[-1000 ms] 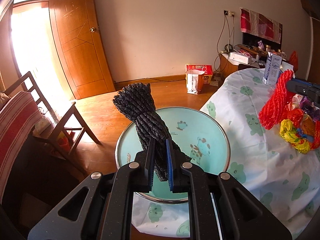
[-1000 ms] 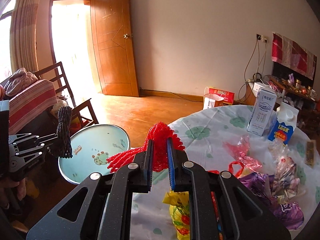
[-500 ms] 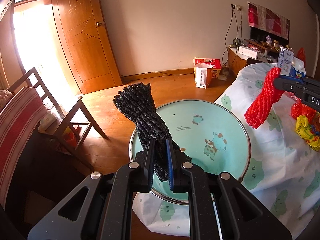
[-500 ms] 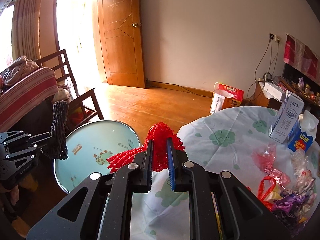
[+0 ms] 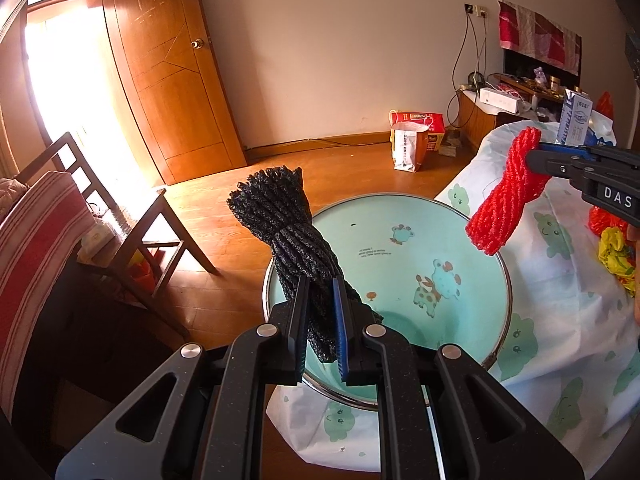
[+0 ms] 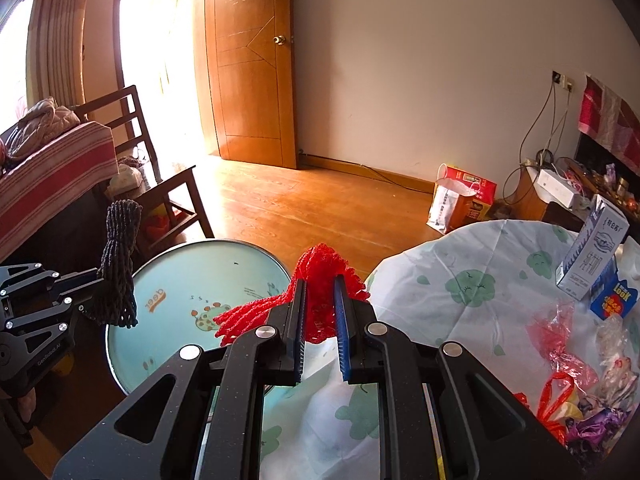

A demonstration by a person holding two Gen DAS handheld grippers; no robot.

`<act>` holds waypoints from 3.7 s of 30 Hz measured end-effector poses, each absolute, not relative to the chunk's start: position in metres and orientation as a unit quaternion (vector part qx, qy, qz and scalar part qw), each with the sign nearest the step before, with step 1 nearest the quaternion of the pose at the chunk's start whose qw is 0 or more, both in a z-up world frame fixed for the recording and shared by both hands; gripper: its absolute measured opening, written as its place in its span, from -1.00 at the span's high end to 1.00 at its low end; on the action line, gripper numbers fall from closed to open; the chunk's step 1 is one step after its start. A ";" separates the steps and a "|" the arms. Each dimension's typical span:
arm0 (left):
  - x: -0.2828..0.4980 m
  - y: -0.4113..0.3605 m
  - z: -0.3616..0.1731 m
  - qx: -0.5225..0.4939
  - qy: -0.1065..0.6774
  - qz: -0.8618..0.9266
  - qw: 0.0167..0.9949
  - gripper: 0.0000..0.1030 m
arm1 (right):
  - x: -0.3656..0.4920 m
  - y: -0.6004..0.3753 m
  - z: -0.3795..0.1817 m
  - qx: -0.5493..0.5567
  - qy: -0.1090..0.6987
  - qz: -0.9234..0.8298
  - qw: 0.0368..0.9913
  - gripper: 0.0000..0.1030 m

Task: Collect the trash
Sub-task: 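Open the left gripper over the bucket while the right gripper releases the red net into it, then grasp the purple plastic bag with the right gripper while the left grasps the yellow bag, then carry the yellow bag over the bucket and open the left gripper while the right carries the purple bag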

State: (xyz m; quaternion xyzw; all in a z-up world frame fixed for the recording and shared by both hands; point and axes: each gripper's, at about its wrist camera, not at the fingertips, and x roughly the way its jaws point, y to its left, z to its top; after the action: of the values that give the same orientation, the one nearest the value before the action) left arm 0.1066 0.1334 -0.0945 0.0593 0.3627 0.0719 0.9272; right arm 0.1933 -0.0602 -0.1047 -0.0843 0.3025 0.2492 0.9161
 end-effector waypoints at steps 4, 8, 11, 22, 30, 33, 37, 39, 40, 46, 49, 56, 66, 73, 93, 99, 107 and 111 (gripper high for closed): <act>0.107 0.132 -0.094 0.059 0.363 0.068 0.927 0.78 | 0.193 -0.055 -0.104 -0.087 0.302 0.253 0.915 0.73; 0.108 0.129 -0.095 0.058 0.364 0.061 0.928 0.73 | 0.193 -0.049 -0.106 -0.088 0.306 0.261 0.911 0.70; 0.107 0.126 -0.098 0.060 0.363 0.057 0.928 0.57 | 0.192 -0.043 -0.109 -0.088 0.311 0.277 0.905 0.48; 0.105 0.105 -0.103 0.057 0.363 0.041 0.929 -0.04 | 0.177 -0.071 -0.101 -0.077 0.307 0.253 0.914 0.00; 0.104 0.062 -0.112 0.059 0.362 0.006 0.930 -0.15 | 0.120 -0.183 -0.073 -0.090 0.251 0.148 0.952 -0.14; 0.105 0.038 -0.116 0.063 0.365 -0.020 0.929 -0.15 | 0.103 -0.243 -0.074 -0.076 0.243 0.082 0.964 -0.21; 0.103 0.005 -0.115 0.067 0.359 -0.052 0.930 -0.17 | 0.092 -0.310 -0.088 -0.032 0.268 0.036 0.962 -0.33; 0.102 -0.013 -0.115 0.073 0.355 -0.065 0.930 -0.20 | 0.088 -0.329 -0.099 -0.013 0.284 0.033 0.958 -0.41; 0.103 -0.021 -0.114 0.075 0.355 -0.070 0.929 -0.23 | 0.087 -0.335 -0.104 -0.001 0.289 0.040 0.956 -0.46; 0.104 -0.045 -0.116 0.085 0.359 -0.081 0.926 -0.26 | 0.096 -0.338 -0.119 0.027 0.304 0.079 0.949 -0.18; 0.103 -0.049 -0.114 0.089 0.358 -0.083 0.926 -0.26 | 0.102 -0.337 -0.123 0.029 0.312 0.097 0.945 0.52; 0.102 -0.064 -0.106 0.090 0.349 -0.102 0.927 -0.26 | 0.085 -0.337 -0.102 0.025 0.273 0.101 0.956 0.75; 0.117 -0.105 -0.103 0.107 0.338 -0.136 0.925 -0.24 | 0.061 -0.390 -0.084 0.032 0.239 0.034 0.970 0.75; 0.127 -0.114 -0.122 0.094 0.367 -0.171 0.910 0.74 | 0.046 -0.412 -0.111 0.044 0.254 0.014 0.966 0.75; 0.111 -0.014 -0.078 0.052 0.317 -0.053 0.945 0.76 | 0.077 -0.333 -0.085 0.020 0.231 0.082 0.969 0.75; 0.108 0.010 -0.075 0.053 0.315 -0.028 0.947 0.76 | 0.095 -0.295 -0.084 0.009 0.232 0.110 0.966 0.75; 0.108 0.035 -0.075 0.043 0.316 -0.002 0.948 0.76 | 0.118 -0.254 -0.085 -0.004 0.241 0.138 0.961 0.75; 0.108 0.045 -0.076 0.041 0.317 0.008 0.947 0.76 | 0.128 -0.237 -0.089 -0.010 0.246 0.148 0.958 0.75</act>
State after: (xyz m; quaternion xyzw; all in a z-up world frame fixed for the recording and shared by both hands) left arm 0.1080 0.0447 -0.0762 0.0410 0.3171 0.0077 0.9475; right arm 0.1278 -0.2371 -0.0886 -0.0102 0.2465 0.1481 0.9577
